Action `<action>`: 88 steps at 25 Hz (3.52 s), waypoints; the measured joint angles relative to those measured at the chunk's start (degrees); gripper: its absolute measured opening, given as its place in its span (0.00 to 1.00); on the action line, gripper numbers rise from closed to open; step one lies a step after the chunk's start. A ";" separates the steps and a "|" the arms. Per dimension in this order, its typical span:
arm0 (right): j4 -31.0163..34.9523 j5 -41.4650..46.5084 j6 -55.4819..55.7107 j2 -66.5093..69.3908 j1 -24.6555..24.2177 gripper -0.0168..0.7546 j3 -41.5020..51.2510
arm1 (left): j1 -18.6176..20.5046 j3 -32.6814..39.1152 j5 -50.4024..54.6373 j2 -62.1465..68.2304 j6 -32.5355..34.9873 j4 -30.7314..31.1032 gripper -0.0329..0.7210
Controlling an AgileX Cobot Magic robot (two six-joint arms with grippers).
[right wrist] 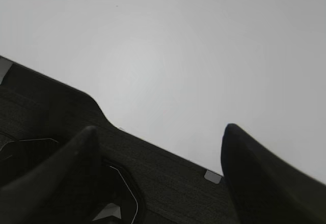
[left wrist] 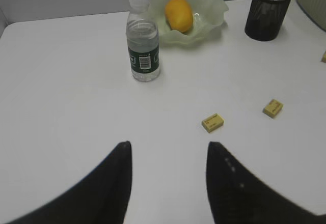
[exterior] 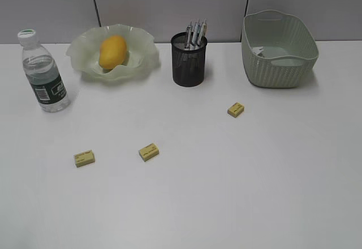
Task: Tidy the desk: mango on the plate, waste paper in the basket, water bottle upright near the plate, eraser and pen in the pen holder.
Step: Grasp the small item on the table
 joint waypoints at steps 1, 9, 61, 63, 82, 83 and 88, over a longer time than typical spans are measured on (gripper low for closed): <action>0.00 0.00 0.00 0.00 0.00 0.78 0.00 | 0.00 -0.47 -0.94 2.21 0.01 -0.06 0.53; 0.00 0.00 0.00 0.00 0.00 0.78 0.00 | 0.00 -3.57 -5.59 20.75 6.02 -7.12 0.53; 0.00 0.05 0.44 0.00 0.00 0.78 0.00 | -20.46 -31.17 -5.90 95.98 10.94 7.09 0.68; 0.00 0.05 0.44 0.00 0.00 0.78 0.00 | -20.46 -31.17 -6.42 97.13 12.06 7.10 0.68; 0.00 0.05 0.44 0.00 0.00 0.78 0.00 | -20.46 -31.29 -12.26 104.60 16.21 7.88 0.62; 0.00 0.05 0.44 0.00 0.00 0.78 0.00 | -20.46 -31.29 -12.65 104.60 16.21 7.88 0.60; -0.40 0.05 0.44 0.00 0.00 0.78 0.00 | -20.46 -31.29 -13.54 104.60 16.21 7.88 0.54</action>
